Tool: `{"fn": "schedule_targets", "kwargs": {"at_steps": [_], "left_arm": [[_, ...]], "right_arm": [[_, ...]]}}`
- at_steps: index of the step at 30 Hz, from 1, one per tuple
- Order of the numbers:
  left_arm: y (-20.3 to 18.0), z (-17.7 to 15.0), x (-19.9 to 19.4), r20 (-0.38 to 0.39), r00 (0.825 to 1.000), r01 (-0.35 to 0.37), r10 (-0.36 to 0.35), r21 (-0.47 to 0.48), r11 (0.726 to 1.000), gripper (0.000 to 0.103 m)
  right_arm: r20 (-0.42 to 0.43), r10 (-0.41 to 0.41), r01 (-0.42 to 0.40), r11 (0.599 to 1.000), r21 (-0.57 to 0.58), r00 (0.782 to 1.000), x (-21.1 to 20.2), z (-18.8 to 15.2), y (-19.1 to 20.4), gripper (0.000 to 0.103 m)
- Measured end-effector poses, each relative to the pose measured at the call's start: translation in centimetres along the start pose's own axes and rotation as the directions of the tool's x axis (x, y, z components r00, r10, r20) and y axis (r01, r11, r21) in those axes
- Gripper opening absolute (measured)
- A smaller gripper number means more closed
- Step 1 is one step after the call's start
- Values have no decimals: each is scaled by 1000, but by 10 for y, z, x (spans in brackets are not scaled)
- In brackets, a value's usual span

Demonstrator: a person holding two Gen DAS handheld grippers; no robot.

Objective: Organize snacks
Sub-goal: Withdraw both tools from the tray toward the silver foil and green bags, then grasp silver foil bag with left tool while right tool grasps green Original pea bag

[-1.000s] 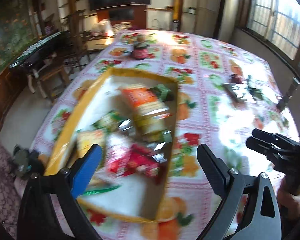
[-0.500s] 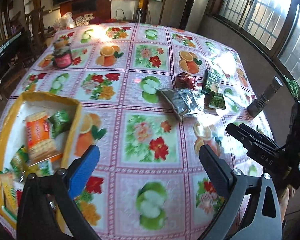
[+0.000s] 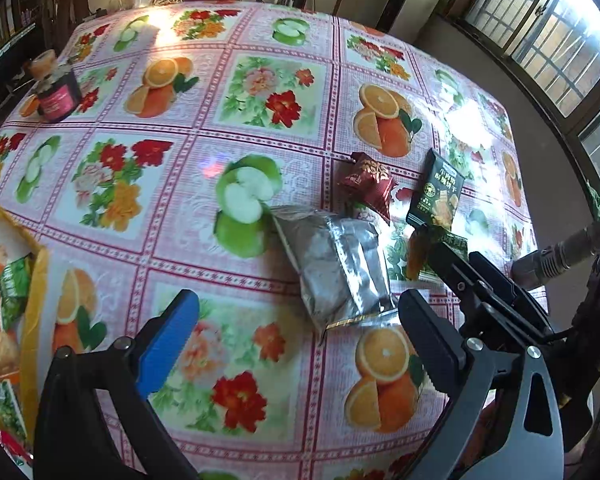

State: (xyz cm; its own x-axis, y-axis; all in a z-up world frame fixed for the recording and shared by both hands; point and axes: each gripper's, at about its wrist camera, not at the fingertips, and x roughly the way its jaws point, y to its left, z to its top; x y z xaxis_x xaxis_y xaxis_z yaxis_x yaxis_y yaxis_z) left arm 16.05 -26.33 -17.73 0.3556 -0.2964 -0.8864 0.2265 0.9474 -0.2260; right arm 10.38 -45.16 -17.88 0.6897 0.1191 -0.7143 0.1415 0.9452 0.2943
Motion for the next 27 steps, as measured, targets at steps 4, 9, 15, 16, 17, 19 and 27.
{"fn": "schedule_targets", "kwargs": {"at_steps": [4, 9, 15, 16, 17, 19, 27], "left_arm": [[-4, 6, 22, -30, 1000, -8, 7, -10, 1000, 100], [-5, 11, 37, -19, 999, -46, 47, 4, 999, 100], [-3, 10, 35, 20, 1000, -15, 14, 48, 999, 91], [-4, 11, 34, 26, 1000, 2, -3, 56, 998, 83], [-5, 10, 32, 27, 999, 23, -25, 67, 997, 78], [-6, 11, 28, 28, 998, 53, -55, 82, 995, 58], [9, 4, 14, 12, 998, 64, -66, 116, 991, 40]], "right_arm": [[-22, -20, 20, 1000, -1, 1000, 13, 3, -11, 59], [-26, -10, 10, 1000, 14, 1000, 18, 5, -22, 52], [-41, -34, 32, 999, -44, 999, 26, 9, -13, 51], [-43, -46, 44, 997, -59, 998, 27, 9, -11, 47], [-47, -44, 40, 997, -68, 998, 28, 9, -9, 45], [-48, -45, 40, 995, -91, 998, 27, 9, -6, 44], [-61, -8, 1, 994, -110, 998, 17, -3, -2, 43]]}}
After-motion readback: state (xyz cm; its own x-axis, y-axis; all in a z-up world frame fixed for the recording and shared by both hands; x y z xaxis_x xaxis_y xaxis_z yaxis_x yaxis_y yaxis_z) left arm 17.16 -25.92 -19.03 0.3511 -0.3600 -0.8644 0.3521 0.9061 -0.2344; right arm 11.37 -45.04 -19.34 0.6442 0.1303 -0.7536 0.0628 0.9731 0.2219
